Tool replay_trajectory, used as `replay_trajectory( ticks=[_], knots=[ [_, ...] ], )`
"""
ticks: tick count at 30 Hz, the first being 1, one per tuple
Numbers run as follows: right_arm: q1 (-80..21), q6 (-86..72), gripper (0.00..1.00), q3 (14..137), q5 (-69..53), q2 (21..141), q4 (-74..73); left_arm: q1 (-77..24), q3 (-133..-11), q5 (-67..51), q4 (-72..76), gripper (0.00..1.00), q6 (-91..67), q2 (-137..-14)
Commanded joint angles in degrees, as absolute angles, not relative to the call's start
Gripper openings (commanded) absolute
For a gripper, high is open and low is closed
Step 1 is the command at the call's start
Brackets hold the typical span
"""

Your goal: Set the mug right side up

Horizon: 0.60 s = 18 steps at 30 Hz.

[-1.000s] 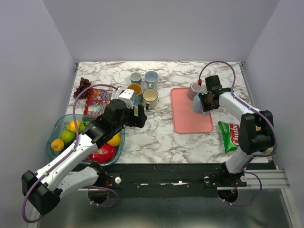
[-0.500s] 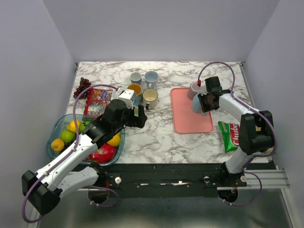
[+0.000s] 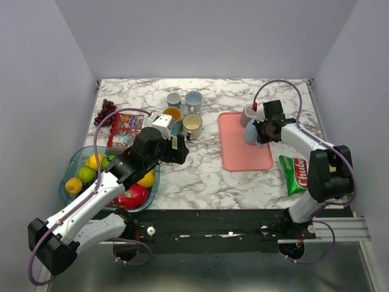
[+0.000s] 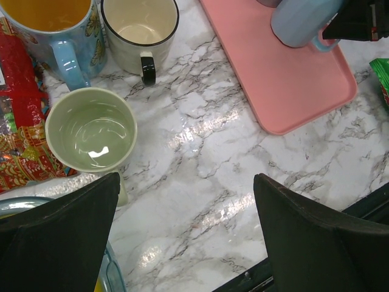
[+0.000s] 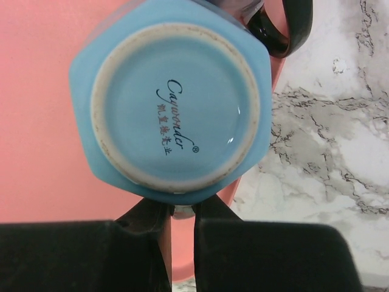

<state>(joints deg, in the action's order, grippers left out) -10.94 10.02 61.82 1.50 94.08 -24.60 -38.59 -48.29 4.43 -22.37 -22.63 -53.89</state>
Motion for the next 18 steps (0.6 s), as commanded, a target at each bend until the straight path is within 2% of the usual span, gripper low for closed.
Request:
replay_trajectory(
  ticks=[1,9,12,18],
  knots=[
    [-11.25,8.53,0.01,61.17,-2.10,90.01,-20.04,-38.32,-47.72,3.34,-21.27,0.99,-23.03,-52.91],
    [-11.25,-4.64,0.01,61.61,-18.17,78.24,-21.36,-38.32,-48.34,1.50,-20.92,0.99,-24.87,-53.09],
    [-11.25,-10.88,0.01,60.03,-24.77,72.26,-18.29,-38.32,-48.43,0.09,-19.60,0.99,-26.27,-53.26],
    [-13.62,-24.42,0.01,54.06,-35.24,61.80,-3.97,-38.32,-46.50,-11.32,-8.90,0.99,-32.15,-54.93]
  ],
)
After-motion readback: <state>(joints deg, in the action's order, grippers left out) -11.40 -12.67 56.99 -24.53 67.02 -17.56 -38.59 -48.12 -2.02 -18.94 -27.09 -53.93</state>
